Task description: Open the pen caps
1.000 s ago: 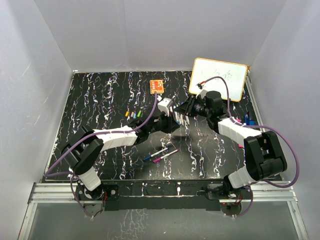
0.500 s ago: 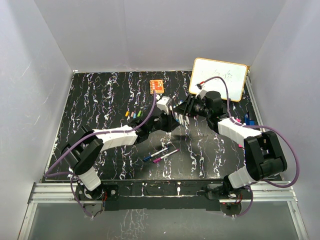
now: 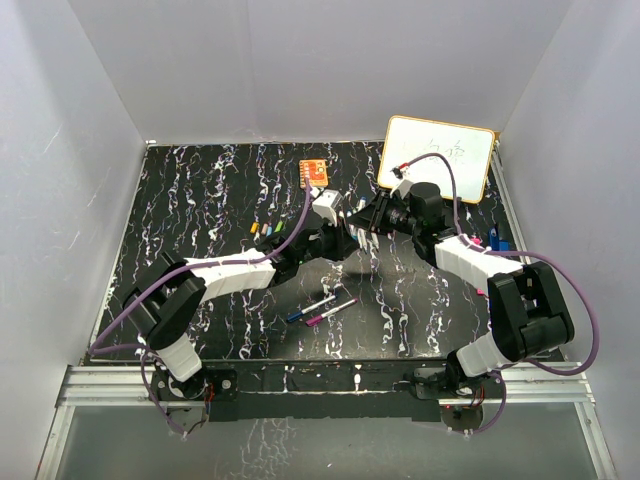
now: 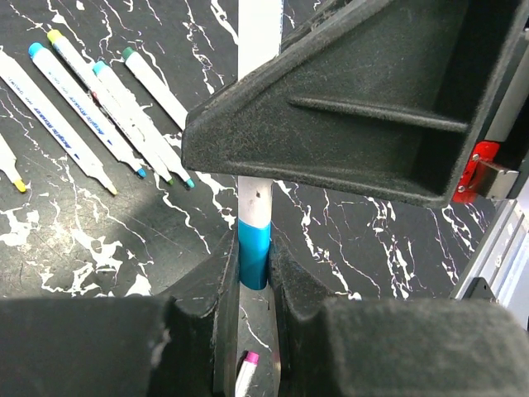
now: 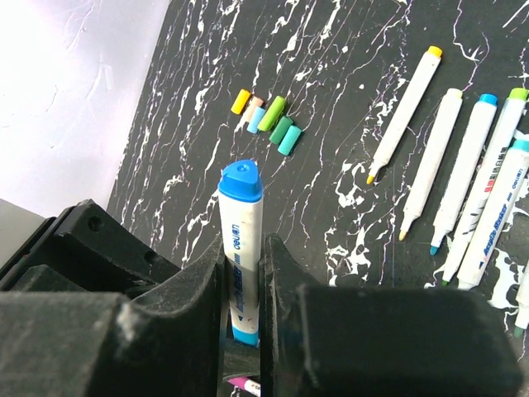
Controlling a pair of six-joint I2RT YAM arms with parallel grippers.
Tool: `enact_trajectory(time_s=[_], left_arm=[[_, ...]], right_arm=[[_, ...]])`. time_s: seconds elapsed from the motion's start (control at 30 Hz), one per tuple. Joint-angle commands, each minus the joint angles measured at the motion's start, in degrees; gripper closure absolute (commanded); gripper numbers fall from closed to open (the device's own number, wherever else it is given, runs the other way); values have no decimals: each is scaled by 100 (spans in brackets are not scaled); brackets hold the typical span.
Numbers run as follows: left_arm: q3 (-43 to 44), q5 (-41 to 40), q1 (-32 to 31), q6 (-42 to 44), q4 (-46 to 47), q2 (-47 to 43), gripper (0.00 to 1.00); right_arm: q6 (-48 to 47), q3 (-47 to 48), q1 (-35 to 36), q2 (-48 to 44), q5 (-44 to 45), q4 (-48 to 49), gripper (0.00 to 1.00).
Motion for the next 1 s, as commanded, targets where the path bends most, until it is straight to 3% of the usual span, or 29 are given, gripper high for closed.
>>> enact_trajectory(time_s=[0.0, 0.3, 0.63, 0.8, 0.97], left_arm=[[-68, 231, 6, -171, 62, -112, 100], [-868, 809, -2, -769, -12, -366, 100], [-1548, 575, -20, -1021, -204, -1066, 100], [-1396, 191, -13, -839, -647, -1338, 100], [-637, -331, 291, -366, -1969, -1370, 100]], right_arm=[[-301, 338, 2, -116, 602, 232, 100], [-745, 983, -4, 50, 1373, 106, 100], [-780, 1493, -21, 173, 1581, 469, 100], [-810, 1574, -30, 151, 1529, 322, 100], [-1175, 1743, -41, 17, 1670, -681, 100]])
